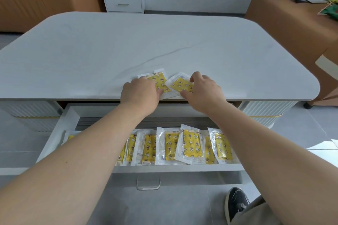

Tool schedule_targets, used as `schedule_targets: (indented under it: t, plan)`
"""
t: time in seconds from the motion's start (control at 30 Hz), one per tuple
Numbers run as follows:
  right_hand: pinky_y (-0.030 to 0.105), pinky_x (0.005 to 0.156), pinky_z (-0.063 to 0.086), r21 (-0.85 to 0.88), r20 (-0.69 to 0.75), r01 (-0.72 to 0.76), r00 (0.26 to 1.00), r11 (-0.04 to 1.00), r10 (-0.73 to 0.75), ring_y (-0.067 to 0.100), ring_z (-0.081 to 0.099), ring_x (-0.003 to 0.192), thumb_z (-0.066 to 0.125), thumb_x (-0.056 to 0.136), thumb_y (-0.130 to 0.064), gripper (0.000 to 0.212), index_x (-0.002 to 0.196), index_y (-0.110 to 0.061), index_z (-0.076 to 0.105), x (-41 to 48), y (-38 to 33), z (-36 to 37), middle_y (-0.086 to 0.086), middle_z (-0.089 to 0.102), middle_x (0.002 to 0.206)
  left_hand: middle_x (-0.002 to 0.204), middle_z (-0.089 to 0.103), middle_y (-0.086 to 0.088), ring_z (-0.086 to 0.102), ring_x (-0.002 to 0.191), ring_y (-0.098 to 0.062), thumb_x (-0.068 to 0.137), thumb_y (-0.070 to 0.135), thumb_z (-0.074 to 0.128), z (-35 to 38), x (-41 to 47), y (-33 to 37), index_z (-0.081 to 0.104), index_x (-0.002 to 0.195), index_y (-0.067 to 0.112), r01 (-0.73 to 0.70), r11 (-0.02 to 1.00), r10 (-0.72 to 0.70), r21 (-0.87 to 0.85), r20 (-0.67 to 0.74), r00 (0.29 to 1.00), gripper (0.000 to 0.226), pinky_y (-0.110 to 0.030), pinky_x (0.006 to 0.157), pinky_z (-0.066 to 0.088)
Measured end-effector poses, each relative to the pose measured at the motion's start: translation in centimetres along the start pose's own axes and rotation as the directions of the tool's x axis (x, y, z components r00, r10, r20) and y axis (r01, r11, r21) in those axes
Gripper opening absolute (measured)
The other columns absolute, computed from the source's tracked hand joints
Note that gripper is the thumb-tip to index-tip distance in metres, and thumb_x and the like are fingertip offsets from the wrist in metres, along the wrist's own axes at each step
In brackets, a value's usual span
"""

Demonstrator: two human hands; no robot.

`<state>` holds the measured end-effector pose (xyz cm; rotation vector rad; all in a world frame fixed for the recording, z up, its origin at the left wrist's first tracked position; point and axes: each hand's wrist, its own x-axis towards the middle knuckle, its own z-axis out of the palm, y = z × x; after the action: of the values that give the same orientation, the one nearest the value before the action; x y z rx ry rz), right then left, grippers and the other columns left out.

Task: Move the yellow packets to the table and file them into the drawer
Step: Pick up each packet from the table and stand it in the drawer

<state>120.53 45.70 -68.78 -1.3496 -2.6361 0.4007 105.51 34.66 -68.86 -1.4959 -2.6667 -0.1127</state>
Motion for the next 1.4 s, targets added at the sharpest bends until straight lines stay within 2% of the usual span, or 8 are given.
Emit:
schedule_targets:
  t: [0.27, 0.43, 0.8, 0.9, 1.03, 1.2, 1.33, 1.4]
  plan:
    - [0.040, 0.096, 0.043, 0.268, 0.048, -0.204, 0.979, 0.942, 0.198, 0.026, 0.054, 0.111, 0.081, 0.079, -0.029, 0.087, 0.150, -0.024, 0.031, -0.3, 0.2, -1.6, 0.001, 0.055, 0.113, 0.136, 0.044, -0.010, 0.045, 0.125, -0.033, 0.089, 0.061, 0.060, 1.4, 0.6, -0.5, 0.037, 0.148, 0.022, 0.066, 0.967, -0.047, -0.245, 0.085, 0.995, 0.074, -0.046, 0.097, 0.046]
    - [0.032, 0.067, 0.057, 0.482, 0.196, -0.326, 0.945, 0.813, 0.262, 0.022, 0.069, 0.088, 0.081, 0.079, -0.019, 0.029, 0.106, -0.016, 0.070, -0.9, 1.5, -3.2, 0.007, 0.072, 0.100, 0.121, 0.050, -0.005, 0.047, 0.117, -0.030, 0.081, 0.077, 0.053, 1.3, 0.7, -0.3, 0.052, 0.130, 0.020, 0.055, 0.967, -0.015, -0.250, 0.159, 0.987, 0.075, -0.048, 0.096, 0.048]
    - [0.032, 0.058, 0.057, 0.500, 0.465, -0.468, 0.855, 0.729, 0.230, 0.023, 0.073, 0.072, 0.083, 0.083, -0.038, 0.036, 0.105, -0.013, 0.067, -3.8, 6.6, -2.9, 0.009, 0.076, 0.087, 0.114, 0.061, -0.009, 0.056, 0.105, -0.030, 0.092, 0.041, 0.069, 0.7, 0.0, 1.0, 0.051, 0.120, 0.012, 0.045, 0.952, -0.065, -0.302, -0.056, 0.996, 0.044, -0.045, 0.086, 0.050]
    - [0.045, 0.082, 0.063, 0.455, 0.508, -0.532, 0.814, 0.714, 0.283, 0.027, 0.077, 0.081, 0.074, 0.090, -0.016, 0.022, 0.110, -0.014, 0.064, -4.4, 7.5, -1.4, 0.013, 0.076, 0.098, 0.117, 0.057, -0.010, 0.054, 0.109, -0.030, 0.086, 0.035, 0.078, 0.5, -0.1, 1.1, 0.050, 0.121, 0.013, 0.033, 0.922, -0.081, -0.385, -0.109, 0.991, 0.050, -0.044, 0.088, 0.049]
    - [0.059, 0.081, 0.061, 0.354, 0.581, -0.593, 0.745, 0.723, 0.327, 0.039, 0.076, 0.089, 0.084, 0.067, -0.006, 0.044, 0.109, -0.003, 0.067, -5.5, 8.2, 1.1, 0.022, 0.075, 0.104, 0.114, 0.056, -0.002, 0.056, 0.100, -0.021, 0.081, 0.020, 0.082, 0.1, -0.1, 1.5, 0.048, 0.106, 0.019, -0.022, 0.822, -0.058, -0.569, -0.121, 0.991, 0.043, -0.033, 0.080, 0.046]
    - [0.044, 0.078, 0.064, 0.200, 0.633, -0.568, 0.697, 0.799, 0.337, 0.029, 0.077, 0.082, 0.086, 0.078, -0.012, 0.035, 0.108, -0.003, 0.069, -6.5, 8.8, 3.7, 0.012, 0.078, 0.095, 0.108, 0.061, 0.006, 0.057, 0.101, -0.015, 0.081, 0.009, 0.079, -0.5, -0.5, 2.7, 0.058, 0.100, 0.021, -0.037, 0.624, 0.033, -0.780, -0.021, 0.999, 0.031, -0.029, 0.081, 0.048]
    - [0.028, 0.052, 0.057, -0.076, 0.571, -0.430, 0.721, 0.900, 0.393, 0.022, 0.070, 0.065, 0.087, 0.077, -0.037, 0.045, 0.097, -0.009, 0.059, -7.0, 8.2, 4.0, 0.008, 0.072, 0.085, 0.106, 0.066, 0.002, 0.064, 0.104, -0.019, 0.082, -0.003, 0.075, -0.7, -1.1, 3.5, 0.066, 0.097, 0.022, 0.053, 0.474, 0.136, -0.879, 0.132, 0.982, 0.031, -0.035, 0.090, 0.057]
    - [0.028, 0.062, 0.057, -0.163, 0.540, -0.358, 0.748, 0.920, 0.386, 0.019, 0.067, 0.078, 0.086, 0.074, -0.048, 0.058, 0.107, -0.009, 0.058, -7.2, 8.0, 3.7, 0.002, 0.066, 0.088, 0.108, 0.068, -0.002, 0.066, 0.106, -0.020, 0.084, -0.011, 0.068, -0.8, -1.3, 3.7, 0.068, 0.097, 0.021, 0.138, 0.421, 0.182, -0.897, 0.233, 0.955, 0.035, -0.034, 0.087, 0.059]
